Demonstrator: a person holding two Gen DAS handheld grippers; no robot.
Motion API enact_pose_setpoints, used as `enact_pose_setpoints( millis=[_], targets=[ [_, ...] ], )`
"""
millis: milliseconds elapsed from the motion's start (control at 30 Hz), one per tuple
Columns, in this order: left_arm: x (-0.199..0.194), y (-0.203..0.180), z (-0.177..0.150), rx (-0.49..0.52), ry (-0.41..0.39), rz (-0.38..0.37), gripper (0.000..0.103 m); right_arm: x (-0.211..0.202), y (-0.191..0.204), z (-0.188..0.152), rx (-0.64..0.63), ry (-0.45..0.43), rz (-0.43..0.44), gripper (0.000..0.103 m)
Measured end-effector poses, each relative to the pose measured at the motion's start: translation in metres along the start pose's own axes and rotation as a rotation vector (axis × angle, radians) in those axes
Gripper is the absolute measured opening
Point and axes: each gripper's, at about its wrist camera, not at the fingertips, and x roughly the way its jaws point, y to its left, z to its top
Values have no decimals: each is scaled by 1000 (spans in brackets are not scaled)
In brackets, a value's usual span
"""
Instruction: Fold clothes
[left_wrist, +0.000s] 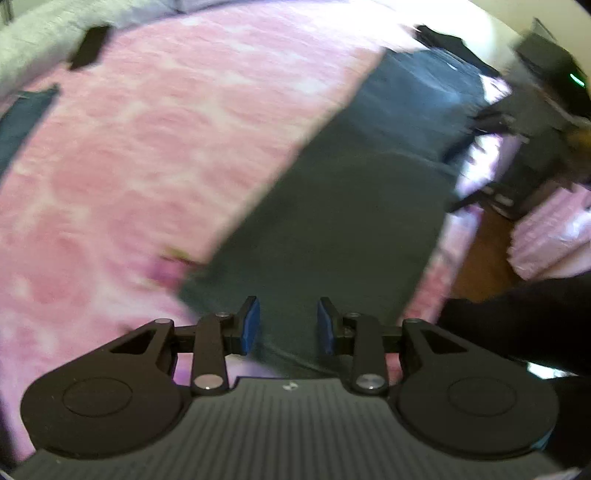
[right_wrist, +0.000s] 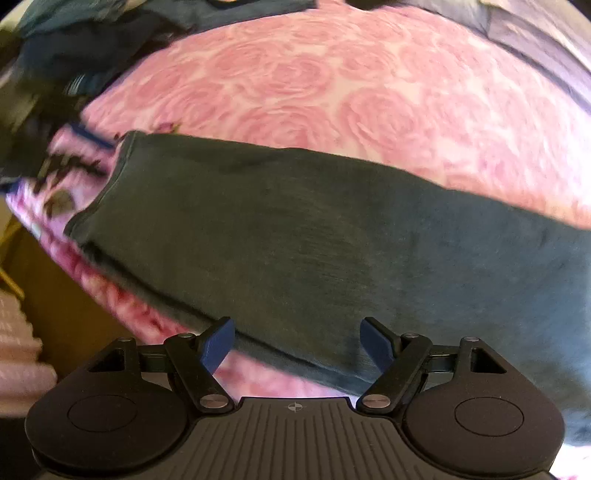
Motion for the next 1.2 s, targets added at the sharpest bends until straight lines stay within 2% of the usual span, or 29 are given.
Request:
enact_pose_setpoints(
  millis=[100, 233, 300, 400, 567, 733, 900, 1033, 1167, 1200],
  targets=[
    [22, -23, -11, 53, 91, -24, 29, 7, -14, -7, 78, 33, 21, 78],
    [11, -36, -4, 99, 105, -7, 29, 7, -34, -18, 164, 70, 43, 78],
    [3, -41, 9, 111, 98, 9, 29, -16, -53, -27, 174, 37, -1, 78],
    [2, -60, 45, 175, 69, 22, 30, -47, -96, -49, 250, -5, -87, 78],
    [29, -119, 124, 331, 1, 1, 36, -97, -214, -105, 546, -97, -250, 78],
    [83, -217, 220, 467, -84, -50, 37, -141, -356, -172, 843, -224, -348, 78],
    [158, -322, 299, 561, -142, -70, 37, -155, -486, -225, 1071, -349, -288, 78],
    [216, -387, 336, 638, -148, -47, 37, -148, -551, -243, 1134, -400, -179, 77],
    [240, -402, 347, 687, -102, -9, 35, -134, -586, -254, 1177, -432, -86, 76],
    [245, -403, 349, 697, -89, 1, 34, -132, -592, -255, 1187, -440, -65, 67]
  ],
)
